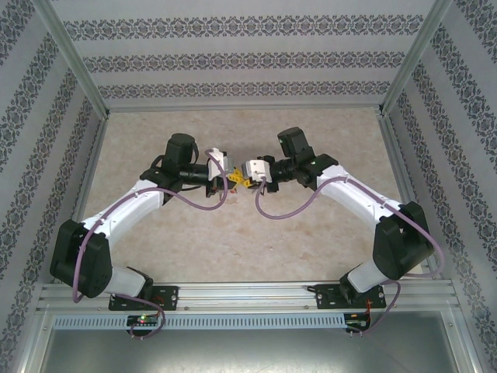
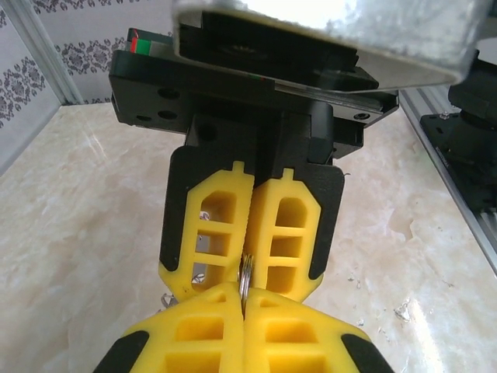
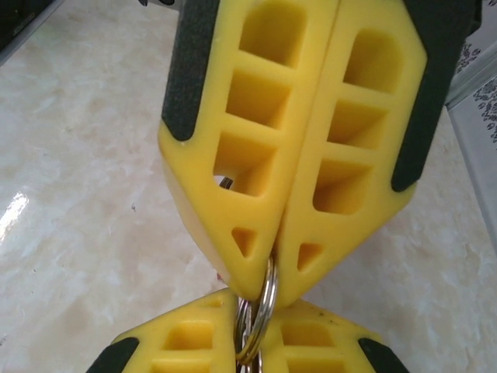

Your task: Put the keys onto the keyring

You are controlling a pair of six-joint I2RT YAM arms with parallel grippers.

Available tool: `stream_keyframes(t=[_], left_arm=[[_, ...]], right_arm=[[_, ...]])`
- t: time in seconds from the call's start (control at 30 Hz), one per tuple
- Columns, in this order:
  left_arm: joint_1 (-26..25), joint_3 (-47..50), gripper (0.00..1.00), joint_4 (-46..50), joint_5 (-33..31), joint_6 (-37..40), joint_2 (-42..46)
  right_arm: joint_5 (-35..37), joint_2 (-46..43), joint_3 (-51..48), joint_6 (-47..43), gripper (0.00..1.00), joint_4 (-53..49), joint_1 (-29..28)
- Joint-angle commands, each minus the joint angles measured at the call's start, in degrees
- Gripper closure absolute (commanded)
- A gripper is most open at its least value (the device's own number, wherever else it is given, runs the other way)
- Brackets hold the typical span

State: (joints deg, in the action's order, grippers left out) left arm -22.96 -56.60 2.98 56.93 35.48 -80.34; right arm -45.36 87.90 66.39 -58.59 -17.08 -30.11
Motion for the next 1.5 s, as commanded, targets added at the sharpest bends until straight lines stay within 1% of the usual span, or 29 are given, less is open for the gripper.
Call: stream_keyframes(t=[0.0,0.1,0.23,0.37,0.43,0.57,0.73,0.87,0.97,1.13,1.27,1.37,1.4,1.47], left_arm=[[-1.4,1.5,1.00,-0.5,-0.7,4.3,2.9],[-2.4,2.1,1.00,-0.5,-3.4,7.0,4.1],[-2.8,2.2,1.00,-1.9,-4.0,6.5,4.1],[-2.7,3.2,1.00,-5.5,-4.3,3.7,4.1],[-2.7,3.7,1.00,-7.0,-4.6,2.6,4.2],[-2.7,3.8,1.00,-8.5,-4.4,0.1,3.7],[-2.7,4.0,1.00,-12.1,-5.2,-5.1,2.6],[-2.3,3.6,1.00,-14.9,-4.8,-10.1,1.3],[-2.1,4.1,1.00,-17.6,-4.2,-12.5,0.8],[-2.0,3.5,1.00,-17.6,-3.2,-13.2,0.2],[-2.0,3.4,1.00,-17.2,-1.9,-12.7,0.0],[-2.0,3.0,1.00,-15.8,-3.1,-12.9,-0.1],[-2.1,3.0,1.00,-15.7,-4.0,-13.4,-0.1],[-2.2,3.0,1.00,-16.2,-5.8,-14.5,0.0]], right_arm=[[-3.0,-2.8,-1.9,2.6,0.80,3.6,1.4],[-2.8,-3.9,-3.0,3.7,0.75,3.5,1.7],[-4.4,-4.8,-3.9,5.2,0.72,3.3,1.8],[-4.2,-5.3,-4.3,6.2,0.69,2.8,1.9],[-4.1,-5.9,-4.6,7.1,0.66,2.7,2.0],[-1.5,-8.4,-6.4,9.4,0.59,3.4,3.0],[-0.9,-12.9,-10.3,12.7,0.57,5.1,5.9],[-0.4,-16.8,-13.9,14.1,0.55,6.8,6.5],[1.9,-18.0,-14.6,15.1,0.55,7.3,6.1],[4.6,-19.8,-15.9,15.2,0.55,10.2,4.9],[3.6,-19.1,-14.3,13.1,0.55,8.6,4.9],[2.4,-17.8,-11.9,13.2,0.55,6.6,4.6],[2.6,-17.5,-11.3,14.4,0.57,6.7,4.1],[3.2,-16.7,-10.8,17.3,0.64,7.6,2.4]])
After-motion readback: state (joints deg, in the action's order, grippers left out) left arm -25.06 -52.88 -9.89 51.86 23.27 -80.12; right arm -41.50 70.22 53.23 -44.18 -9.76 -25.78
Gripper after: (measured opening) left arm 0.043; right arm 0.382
